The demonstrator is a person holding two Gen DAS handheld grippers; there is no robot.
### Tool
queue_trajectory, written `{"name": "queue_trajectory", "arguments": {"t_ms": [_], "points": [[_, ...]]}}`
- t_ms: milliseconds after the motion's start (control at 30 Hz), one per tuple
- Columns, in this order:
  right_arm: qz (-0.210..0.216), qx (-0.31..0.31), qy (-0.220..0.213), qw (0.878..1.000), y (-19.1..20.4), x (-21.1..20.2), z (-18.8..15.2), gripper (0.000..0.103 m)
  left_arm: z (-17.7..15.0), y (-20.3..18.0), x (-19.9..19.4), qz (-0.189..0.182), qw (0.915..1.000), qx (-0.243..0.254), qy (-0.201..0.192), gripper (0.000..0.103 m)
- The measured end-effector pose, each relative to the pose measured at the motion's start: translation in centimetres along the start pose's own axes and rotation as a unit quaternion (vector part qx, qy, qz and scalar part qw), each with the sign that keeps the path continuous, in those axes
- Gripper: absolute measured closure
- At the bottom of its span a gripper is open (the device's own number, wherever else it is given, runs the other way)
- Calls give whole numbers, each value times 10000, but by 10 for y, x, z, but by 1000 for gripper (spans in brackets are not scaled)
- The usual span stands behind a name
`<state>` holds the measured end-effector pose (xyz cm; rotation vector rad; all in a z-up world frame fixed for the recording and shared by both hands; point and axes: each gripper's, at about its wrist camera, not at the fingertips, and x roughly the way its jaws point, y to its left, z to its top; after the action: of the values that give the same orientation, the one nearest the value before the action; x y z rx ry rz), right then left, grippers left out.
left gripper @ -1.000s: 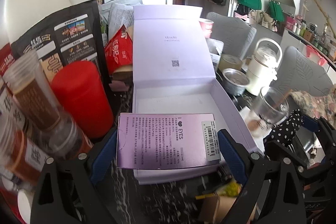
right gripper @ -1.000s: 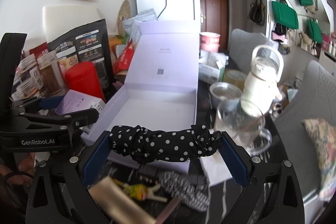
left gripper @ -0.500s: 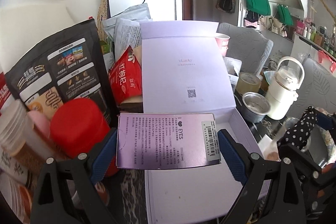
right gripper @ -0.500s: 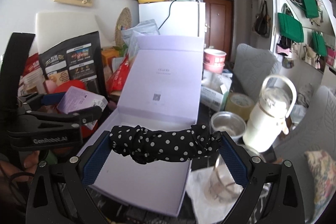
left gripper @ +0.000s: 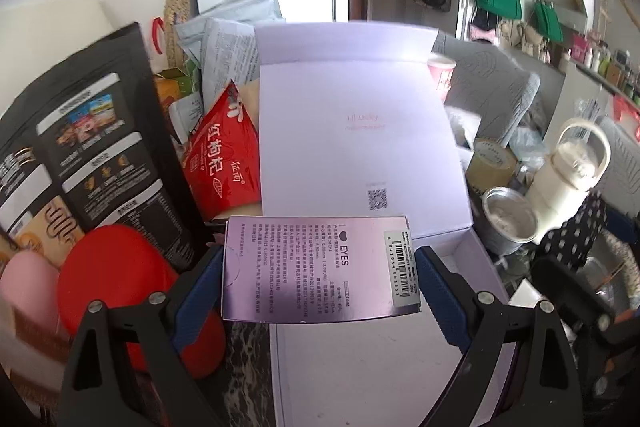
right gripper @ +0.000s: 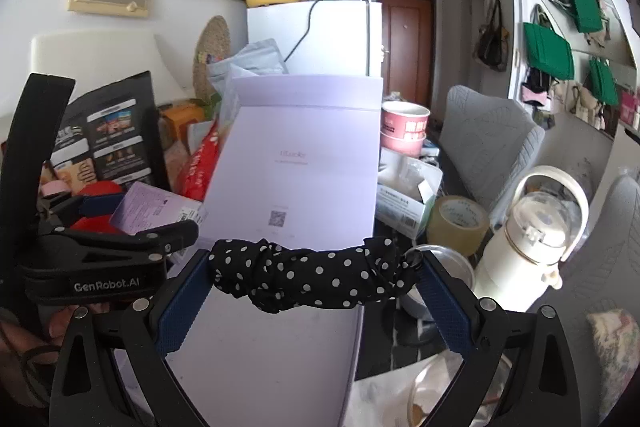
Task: Organize rigid objects
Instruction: 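Open the left gripper over the white box while the right gripper releases the scrunchie inside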
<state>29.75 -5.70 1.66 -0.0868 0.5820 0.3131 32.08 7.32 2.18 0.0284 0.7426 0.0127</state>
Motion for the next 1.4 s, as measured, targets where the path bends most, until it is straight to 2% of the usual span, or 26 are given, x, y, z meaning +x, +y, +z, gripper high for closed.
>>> {"name": "queue_trajectory", "arguments": {"t_ms": [433,767,967,1100,1400], "points": [[-235,12,364,9991,-4,46,0,4,-9,-4,51,-87,9965,222,795,9],[-259,56,769,9967,-7,66,-9,3,-14,-6,58,87,9940,292,1049,9],[-302,58,862,9958,-8,71,-12,3,-18,-5,70,-74,9890,233,1461,9],[-303,85,866,9957,-10,70,-11,2,-18,-7,71,98,9882,294,1500,9],[-403,67,780,9961,-12,64,-7,1,-14,-4,64,149,9904,216,1356,9]]}}
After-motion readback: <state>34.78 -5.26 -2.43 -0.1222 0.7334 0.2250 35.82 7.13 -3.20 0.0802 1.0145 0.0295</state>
